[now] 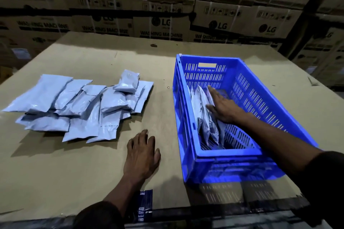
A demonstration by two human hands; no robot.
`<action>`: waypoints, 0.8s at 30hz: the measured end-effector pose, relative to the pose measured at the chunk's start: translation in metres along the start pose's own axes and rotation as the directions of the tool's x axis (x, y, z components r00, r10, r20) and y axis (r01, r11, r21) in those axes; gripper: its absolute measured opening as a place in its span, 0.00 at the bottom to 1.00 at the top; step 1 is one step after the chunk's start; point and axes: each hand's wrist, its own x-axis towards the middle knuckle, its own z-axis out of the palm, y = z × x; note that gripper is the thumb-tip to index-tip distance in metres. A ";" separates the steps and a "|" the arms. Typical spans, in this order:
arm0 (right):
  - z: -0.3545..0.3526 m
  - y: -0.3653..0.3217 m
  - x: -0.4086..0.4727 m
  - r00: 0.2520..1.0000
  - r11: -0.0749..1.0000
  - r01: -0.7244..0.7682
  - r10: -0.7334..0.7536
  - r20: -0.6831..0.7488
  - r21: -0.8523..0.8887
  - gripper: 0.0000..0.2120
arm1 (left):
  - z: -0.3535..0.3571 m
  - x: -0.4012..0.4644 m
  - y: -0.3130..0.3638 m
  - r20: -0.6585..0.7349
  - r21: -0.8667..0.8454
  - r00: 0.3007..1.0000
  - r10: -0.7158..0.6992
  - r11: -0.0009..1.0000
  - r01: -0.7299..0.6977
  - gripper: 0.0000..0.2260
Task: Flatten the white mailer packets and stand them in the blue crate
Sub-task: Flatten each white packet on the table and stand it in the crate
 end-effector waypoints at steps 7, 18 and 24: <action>0.004 -0.011 0.005 0.912 0.837 -0.390 0.293 0.287 0.385 0.40 | -0.003 0.000 0.000 0.023 0.003 1.000 0.005 1.000 -0.005 0.18; -0.018 -0.035 -0.002 0.863 0.963 -0.128 0.226 -0.452 0.237 0.19 | -0.006 -0.002 -0.001 0.004 -0.041 0.999 0.046 0.998 -0.046 0.16; -0.051 -0.129 -0.002 0.653 0.964 0.224 -0.042 -0.756 0.140 0.02 | -0.017 -0.010 -0.025 -0.061 -0.087 0.996 0.067 0.994 -0.072 0.17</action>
